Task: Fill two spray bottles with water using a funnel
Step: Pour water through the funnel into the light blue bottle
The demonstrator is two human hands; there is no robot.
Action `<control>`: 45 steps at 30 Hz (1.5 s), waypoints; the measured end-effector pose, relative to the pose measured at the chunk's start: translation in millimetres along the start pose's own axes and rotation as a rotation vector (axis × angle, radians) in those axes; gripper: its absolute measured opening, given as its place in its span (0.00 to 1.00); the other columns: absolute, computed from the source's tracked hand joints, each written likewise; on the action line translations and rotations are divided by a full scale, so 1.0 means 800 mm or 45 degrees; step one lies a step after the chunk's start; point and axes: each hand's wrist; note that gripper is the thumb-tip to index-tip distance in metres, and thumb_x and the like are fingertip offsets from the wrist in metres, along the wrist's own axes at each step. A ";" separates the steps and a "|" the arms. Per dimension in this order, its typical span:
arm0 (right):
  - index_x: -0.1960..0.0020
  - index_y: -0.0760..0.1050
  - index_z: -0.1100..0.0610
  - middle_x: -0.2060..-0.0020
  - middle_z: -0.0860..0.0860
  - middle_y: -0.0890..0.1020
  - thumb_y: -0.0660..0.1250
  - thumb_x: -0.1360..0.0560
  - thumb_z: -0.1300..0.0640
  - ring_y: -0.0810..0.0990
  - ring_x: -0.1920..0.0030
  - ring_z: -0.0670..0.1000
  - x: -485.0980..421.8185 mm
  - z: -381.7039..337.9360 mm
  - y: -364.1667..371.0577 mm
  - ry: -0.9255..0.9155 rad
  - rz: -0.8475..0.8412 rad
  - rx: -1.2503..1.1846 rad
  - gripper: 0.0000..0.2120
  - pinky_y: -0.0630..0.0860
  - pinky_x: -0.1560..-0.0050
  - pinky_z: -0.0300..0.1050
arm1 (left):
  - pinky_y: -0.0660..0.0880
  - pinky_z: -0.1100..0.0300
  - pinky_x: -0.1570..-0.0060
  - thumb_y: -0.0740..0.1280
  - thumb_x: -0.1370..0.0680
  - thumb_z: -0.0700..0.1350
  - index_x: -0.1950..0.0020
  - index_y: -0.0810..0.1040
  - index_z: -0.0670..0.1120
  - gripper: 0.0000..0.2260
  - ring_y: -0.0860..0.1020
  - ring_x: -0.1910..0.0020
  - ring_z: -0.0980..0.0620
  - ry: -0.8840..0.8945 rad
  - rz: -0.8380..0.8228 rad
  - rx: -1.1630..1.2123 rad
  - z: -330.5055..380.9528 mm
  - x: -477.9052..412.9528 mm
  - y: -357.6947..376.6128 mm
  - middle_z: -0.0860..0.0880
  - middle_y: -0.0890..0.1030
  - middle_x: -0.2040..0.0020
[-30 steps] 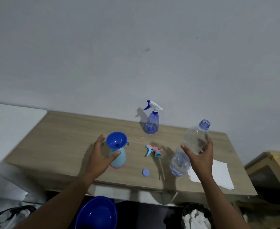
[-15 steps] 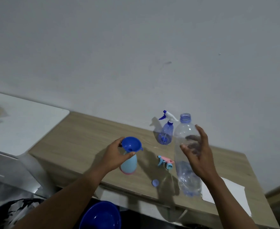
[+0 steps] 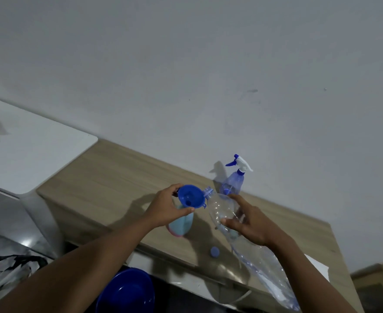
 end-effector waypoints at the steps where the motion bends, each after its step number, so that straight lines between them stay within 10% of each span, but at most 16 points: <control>1: 0.26 0.59 0.38 0.56 0.47 0.80 0.69 0.29 0.34 0.81 0.60 0.44 -0.001 -0.003 0.000 0.015 -0.022 0.043 0.36 0.78 0.53 0.42 | 0.78 0.58 0.41 0.81 0.39 0.57 0.35 0.74 0.54 0.35 0.79 0.44 0.60 -0.002 -0.006 -0.003 -0.002 -0.001 -0.001 0.59 0.81 0.44; 24: 0.23 0.56 0.42 0.55 0.45 0.79 0.68 0.29 0.34 0.79 0.55 0.44 -0.016 -0.033 -0.001 0.152 -0.193 0.282 0.40 0.76 0.45 0.46 | 0.79 0.54 0.43 0.78 0.40 0.64 0.33 0.74 0.53 0.38 0.79 0.45 0.60 0.006 -0.067 -0.016 -0.006 -0.004 -0.011 0.59 0.81 0.44; 31: 0.22 0.55 0.43 0.41 0.53 0.80 0.68 0.28 0.35 0.79 0.50 0.48 -0.014 -0.033 -0.002 0.170 -0.196 0.311 0.40 0.76 0.41 0.49 | 0.79 0.56 0.44 0.78 0.39 0.62 0.35 0.74 0.55 0.35 0.79 0.45 0.60 0.030 -0.062 -0.004 -0.003 -0.002 -0.010 0.59 0.81 0.44; 45: 0.23 0.57 0.42 0.55 0.46 0.80 0.68 0.29 0.34 0.80 0.53 0.47 -0.005 -0.027 0.000 0.168 -0.155 0.227 0.39 0.76 0.43 0.49 | 0.79 0.55 0.43 0.78 0.39 0.63 0.35 0.75 0.54 0.35 0.79 0.46 0.60 0.068 -0.062 -0.012 0.001 -0.003 -0.009 0.59 0.81 0.45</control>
Point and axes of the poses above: each hand's wrist, its own x-axis away from the middle knuckle, its own y-axis out of the palm, z = x × y
